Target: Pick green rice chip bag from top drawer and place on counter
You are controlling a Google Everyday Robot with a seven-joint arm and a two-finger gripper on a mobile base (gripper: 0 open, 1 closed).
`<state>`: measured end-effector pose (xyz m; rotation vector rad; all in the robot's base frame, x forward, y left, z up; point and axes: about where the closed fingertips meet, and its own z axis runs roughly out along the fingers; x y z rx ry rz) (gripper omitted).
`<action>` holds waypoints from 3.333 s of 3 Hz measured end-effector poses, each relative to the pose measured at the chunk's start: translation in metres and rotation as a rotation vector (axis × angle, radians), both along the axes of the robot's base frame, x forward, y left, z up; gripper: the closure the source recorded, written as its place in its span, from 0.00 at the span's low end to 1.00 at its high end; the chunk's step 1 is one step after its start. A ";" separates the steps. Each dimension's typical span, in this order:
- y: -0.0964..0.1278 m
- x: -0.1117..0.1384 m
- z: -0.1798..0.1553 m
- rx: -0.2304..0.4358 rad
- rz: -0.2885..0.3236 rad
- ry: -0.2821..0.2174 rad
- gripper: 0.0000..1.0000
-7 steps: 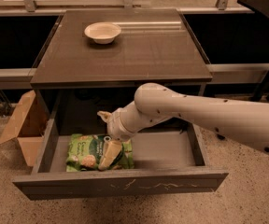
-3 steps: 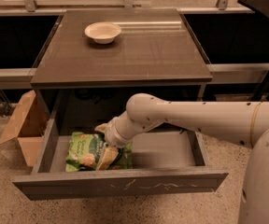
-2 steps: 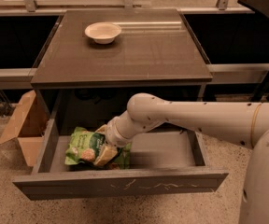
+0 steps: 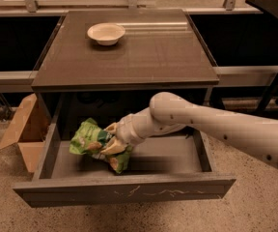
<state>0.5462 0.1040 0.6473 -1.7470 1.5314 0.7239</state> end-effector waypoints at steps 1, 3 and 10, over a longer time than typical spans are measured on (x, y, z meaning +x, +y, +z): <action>-0.028 0.007 0.035 0.172 -0.009 -0.028 1.00; -0.062 0.014 0.061 0.279 -0.027 -0.053 1.00; -0.148 0.092 0.272 0.124 -0.045 -0.423 1.00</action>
Offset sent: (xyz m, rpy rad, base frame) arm 0.0230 -0.1006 0.0882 0.3908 -0.0783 -0.0520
